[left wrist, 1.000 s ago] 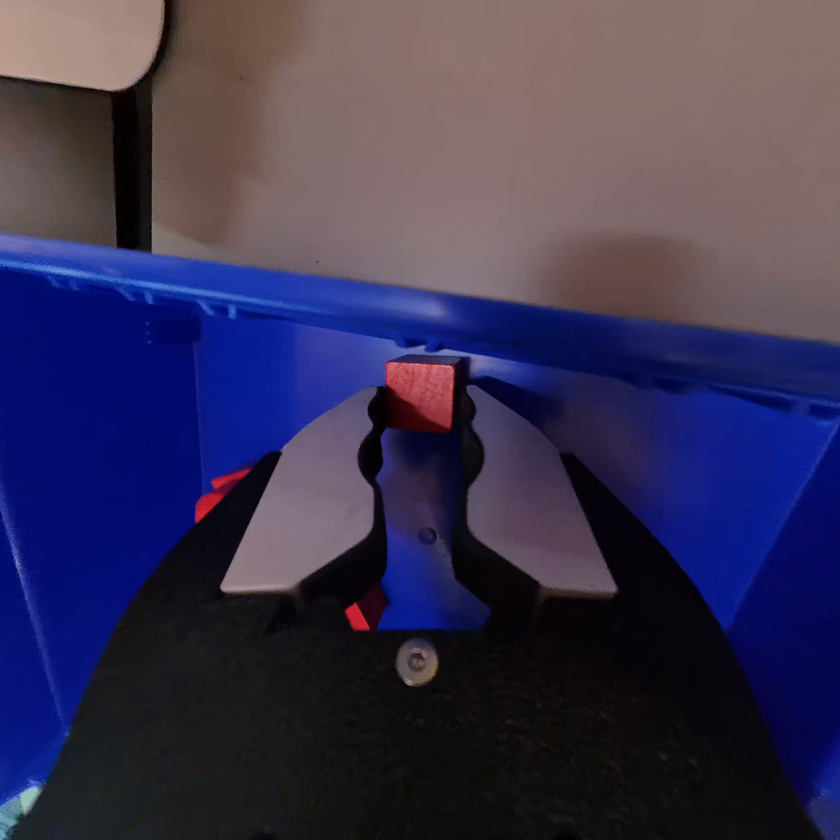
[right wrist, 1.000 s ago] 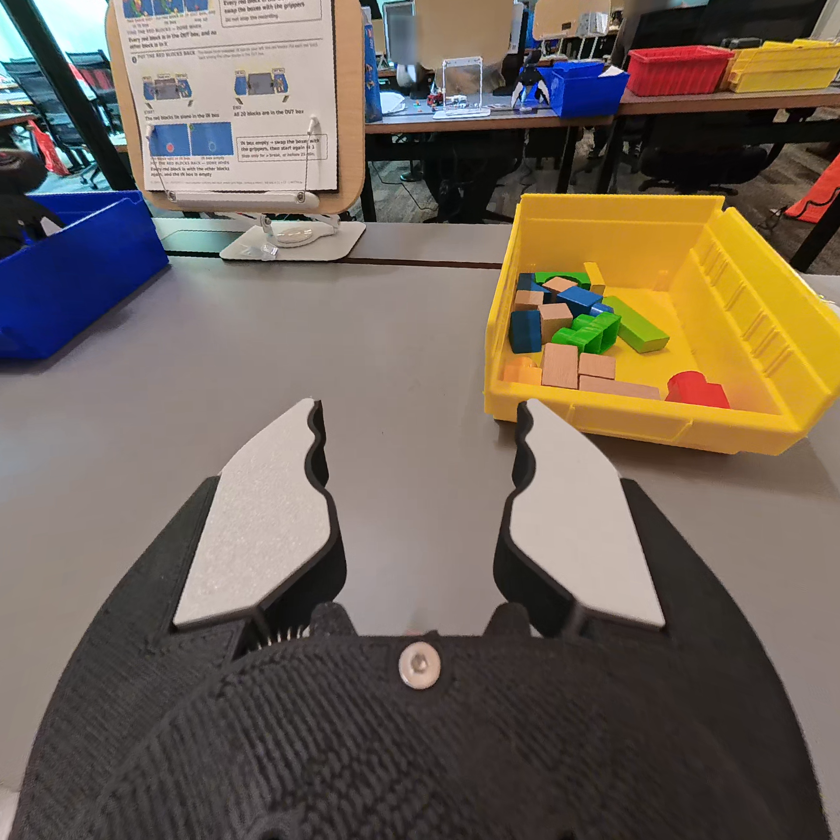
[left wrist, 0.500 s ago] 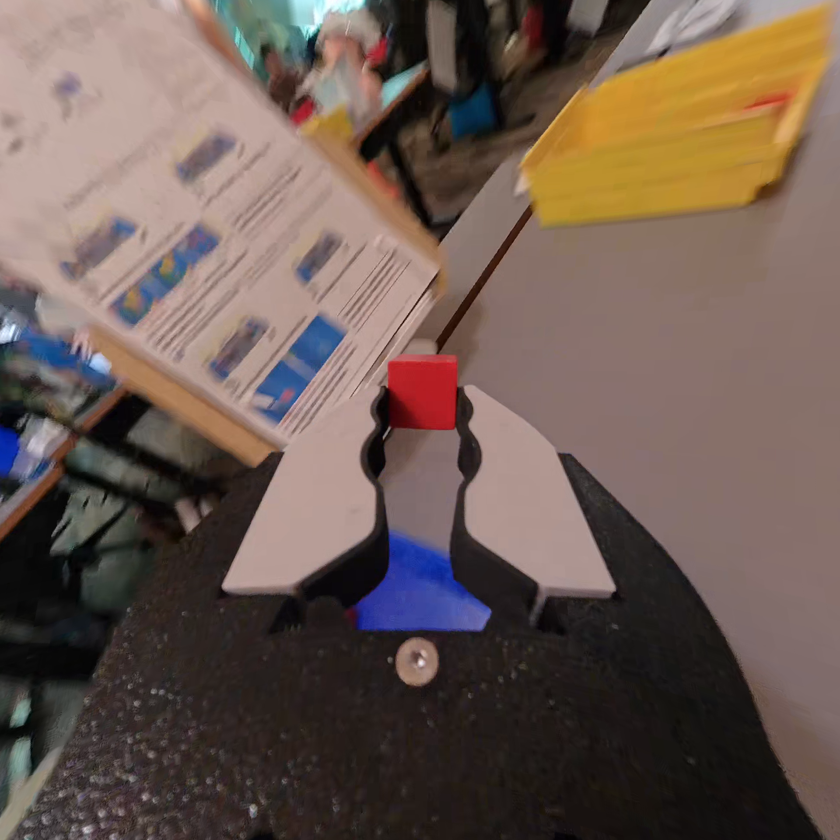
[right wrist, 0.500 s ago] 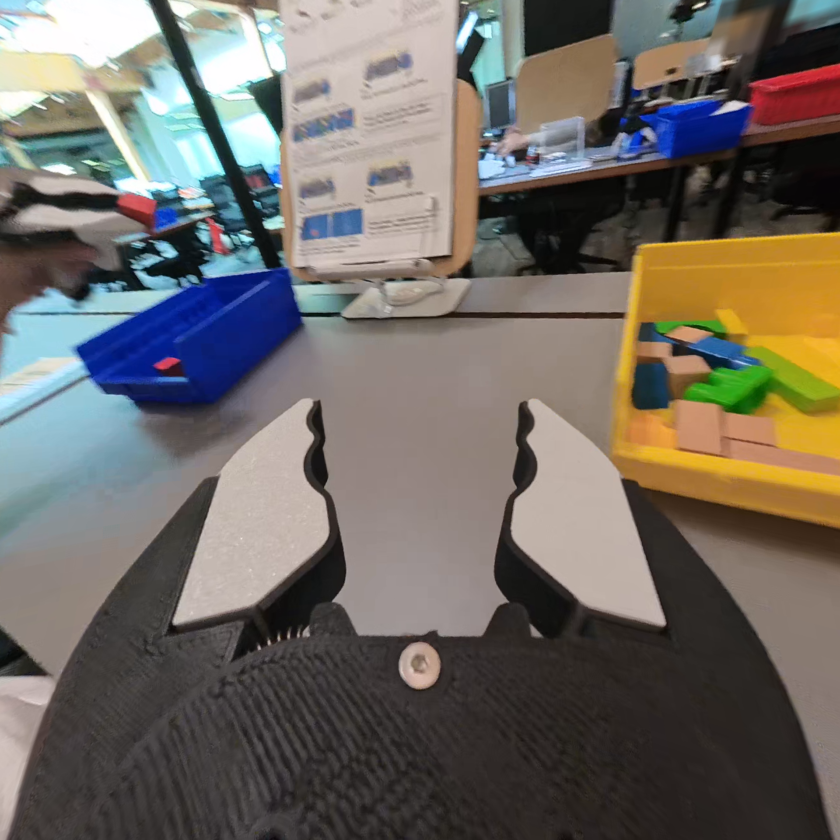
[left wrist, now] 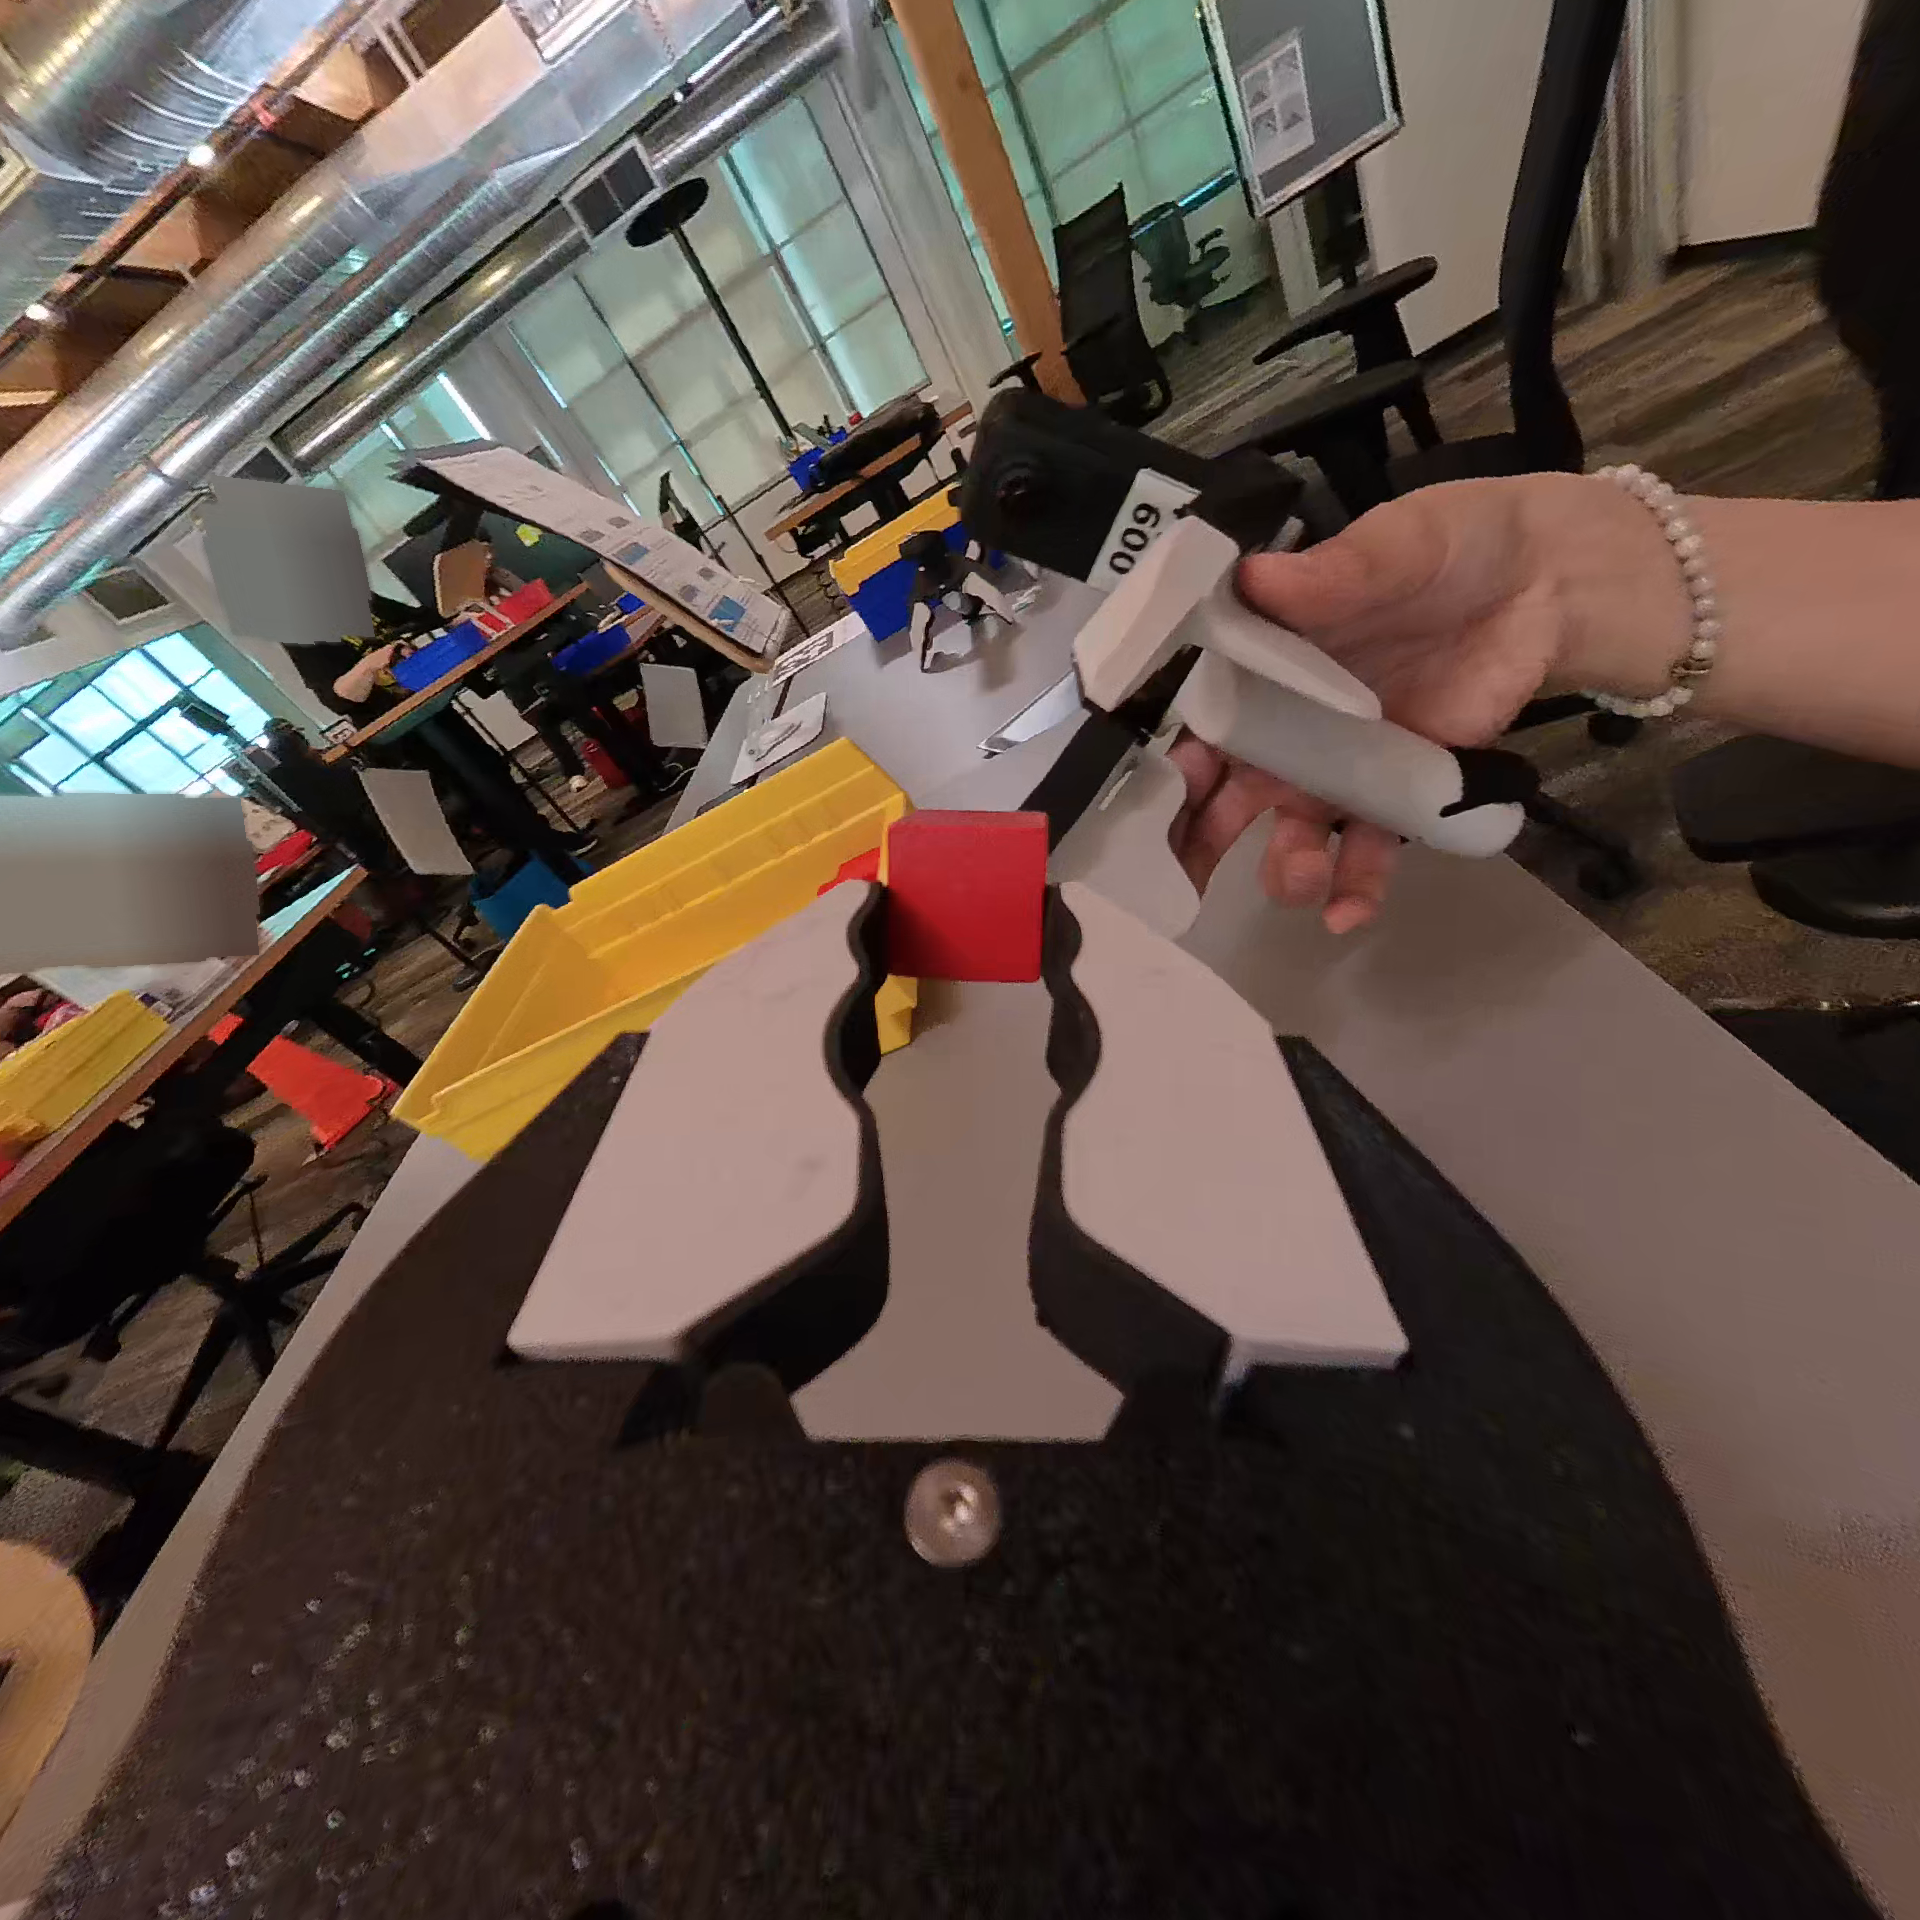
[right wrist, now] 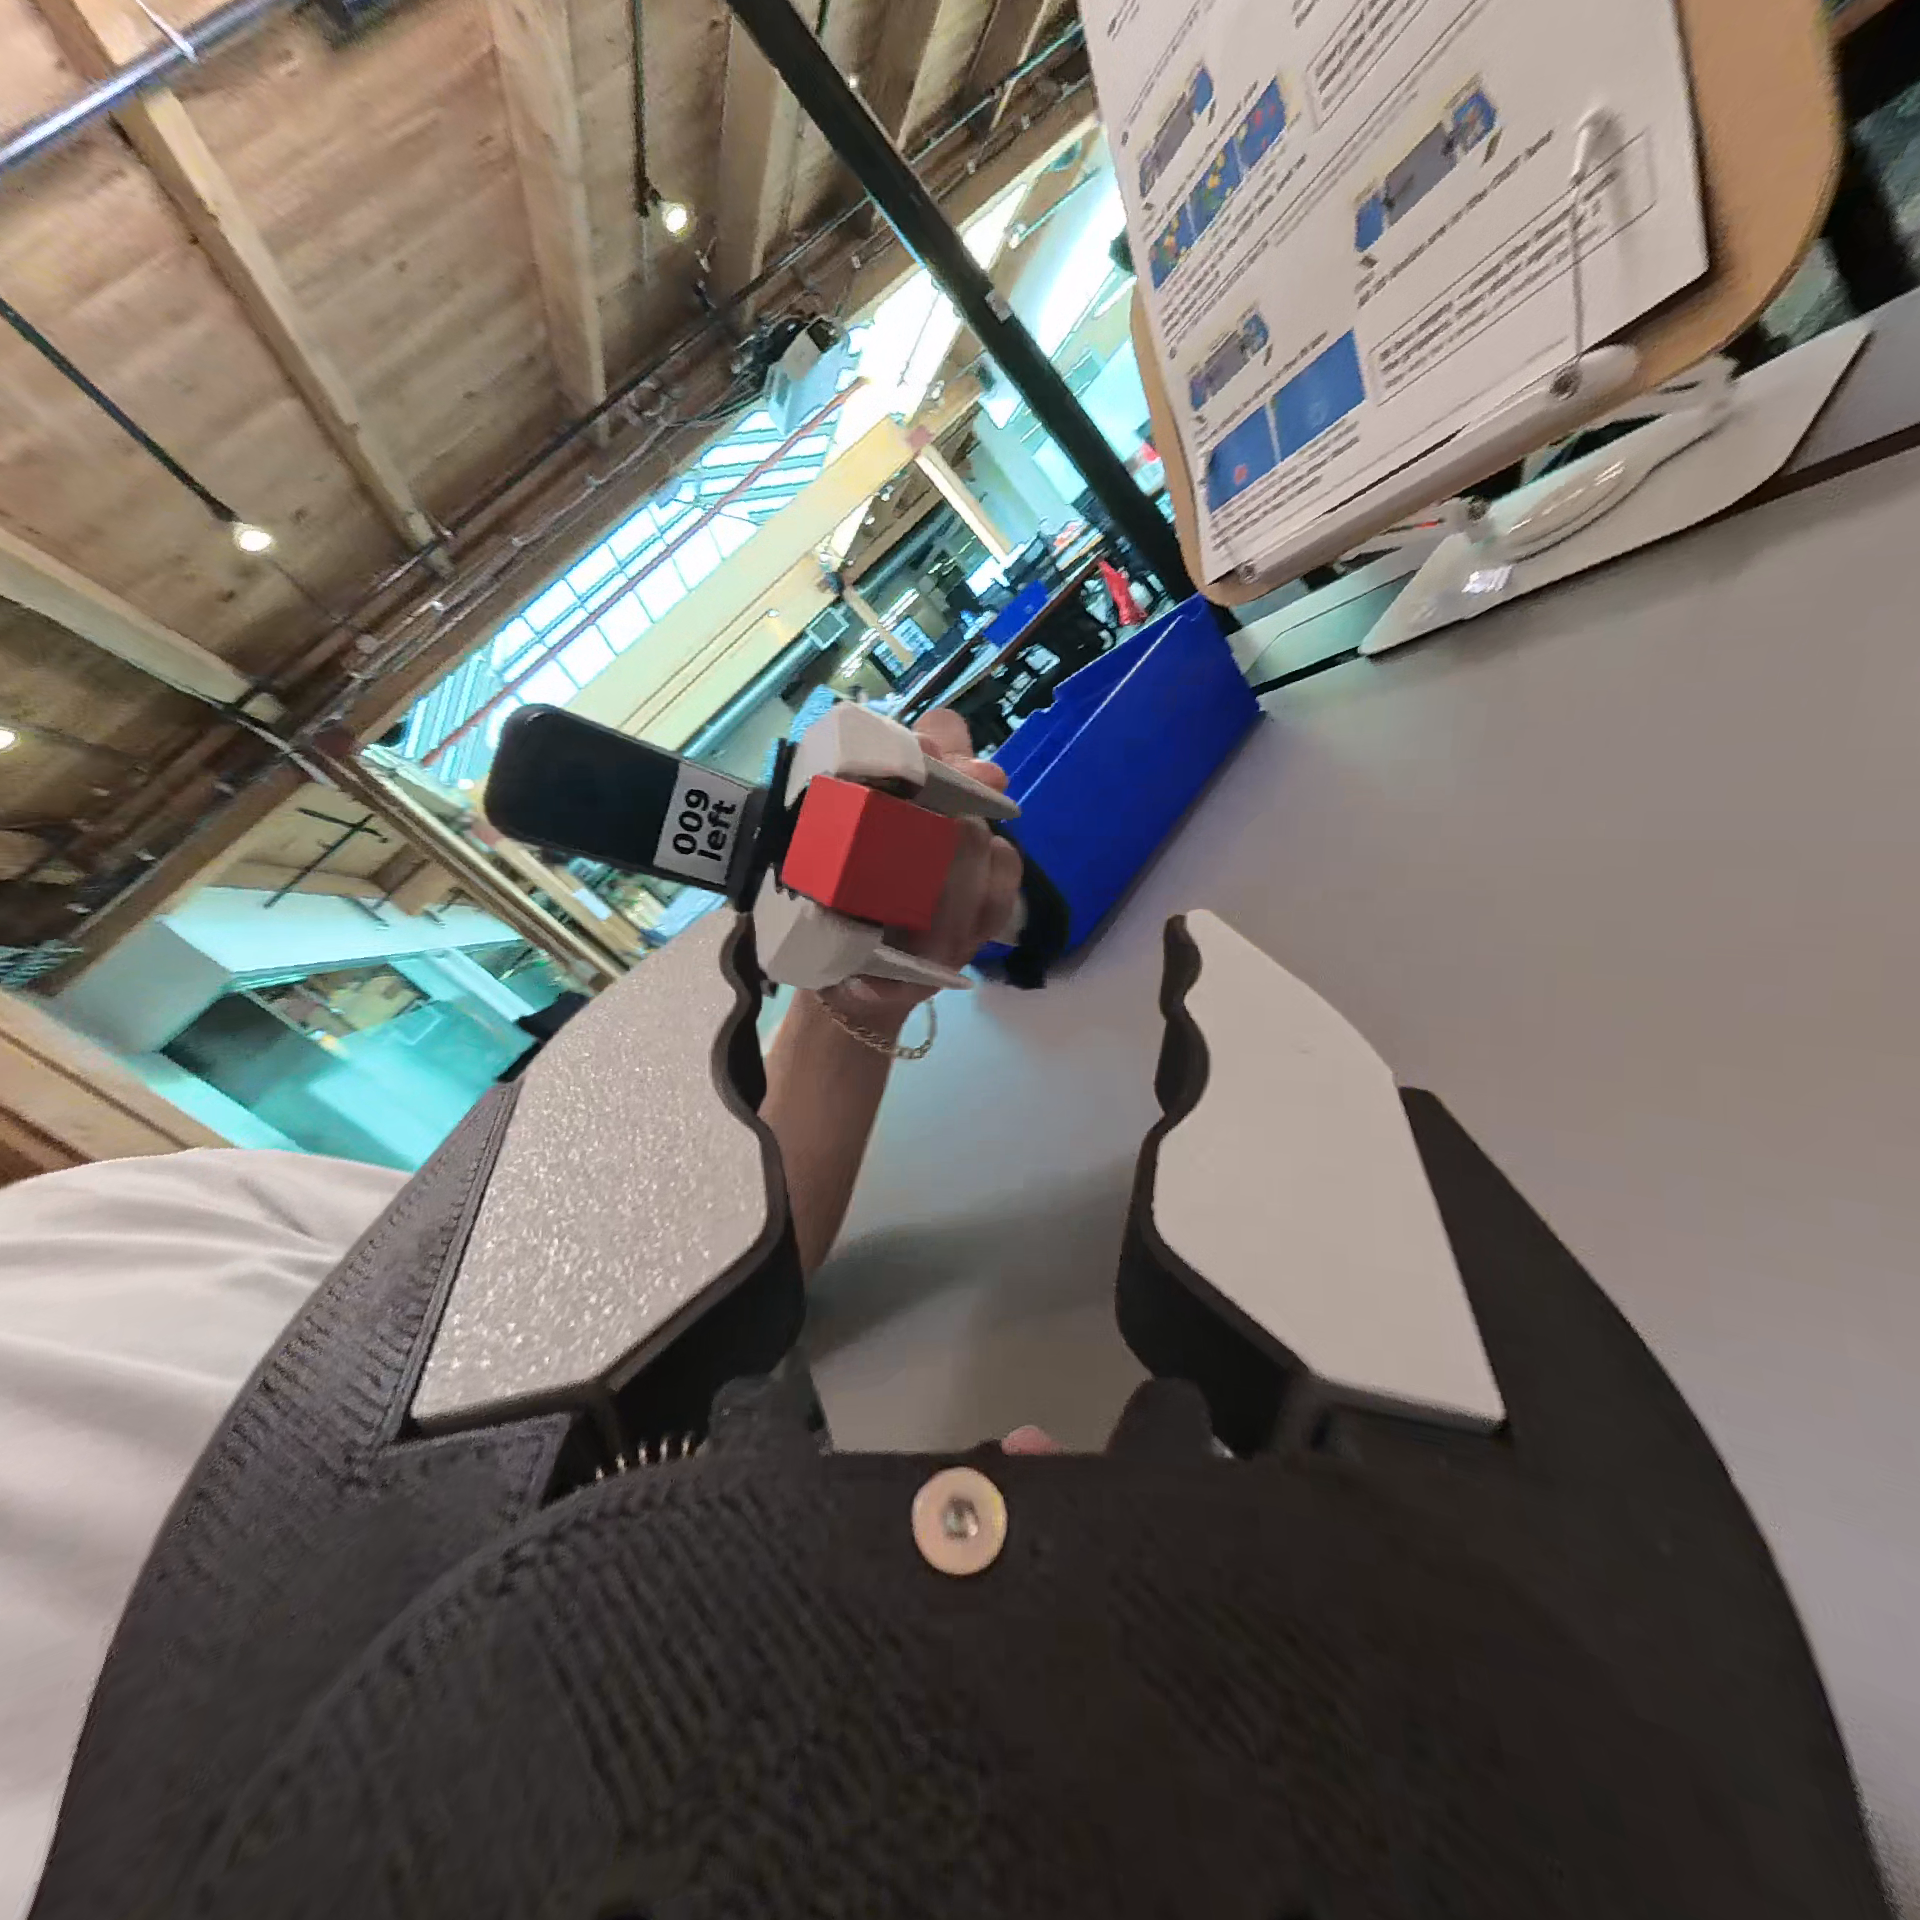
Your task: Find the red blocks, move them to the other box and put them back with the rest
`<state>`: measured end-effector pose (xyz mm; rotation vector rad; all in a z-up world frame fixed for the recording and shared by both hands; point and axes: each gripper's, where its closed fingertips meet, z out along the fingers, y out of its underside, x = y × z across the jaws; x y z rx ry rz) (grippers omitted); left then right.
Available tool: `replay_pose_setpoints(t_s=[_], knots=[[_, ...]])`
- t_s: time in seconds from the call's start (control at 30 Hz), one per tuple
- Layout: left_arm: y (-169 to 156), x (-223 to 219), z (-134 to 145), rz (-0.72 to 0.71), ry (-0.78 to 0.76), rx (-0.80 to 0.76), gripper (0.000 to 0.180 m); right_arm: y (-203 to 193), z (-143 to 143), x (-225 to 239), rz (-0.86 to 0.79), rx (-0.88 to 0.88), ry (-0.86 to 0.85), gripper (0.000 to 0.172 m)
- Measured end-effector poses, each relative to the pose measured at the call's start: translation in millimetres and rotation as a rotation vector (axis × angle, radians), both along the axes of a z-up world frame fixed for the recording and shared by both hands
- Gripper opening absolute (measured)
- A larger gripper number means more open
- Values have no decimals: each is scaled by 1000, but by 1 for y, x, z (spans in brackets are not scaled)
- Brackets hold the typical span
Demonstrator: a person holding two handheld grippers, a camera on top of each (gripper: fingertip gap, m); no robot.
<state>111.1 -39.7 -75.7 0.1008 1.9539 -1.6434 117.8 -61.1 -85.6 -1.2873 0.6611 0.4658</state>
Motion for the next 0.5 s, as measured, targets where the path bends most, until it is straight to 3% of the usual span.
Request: replay_pose_setpoints(t_s=[0.13, 0.27, 0.33, 0.5], knots=[[-14, -9, -1, -69, -1, -33, 28, 8, 8, -13, 114, 74, 42, 73], [-19, -17, -6, -86, -2, -39, 28, 18, 12, -22, 224, 136, 88, 59], [-19, -18, -10, -73, -12, -28, 28, 24, 8, -29, 288, 126, 76, 35], [-12, -8, -21, 44, -15, -18, 28, 30, 1, -19, 266, 57, 67, 30]])
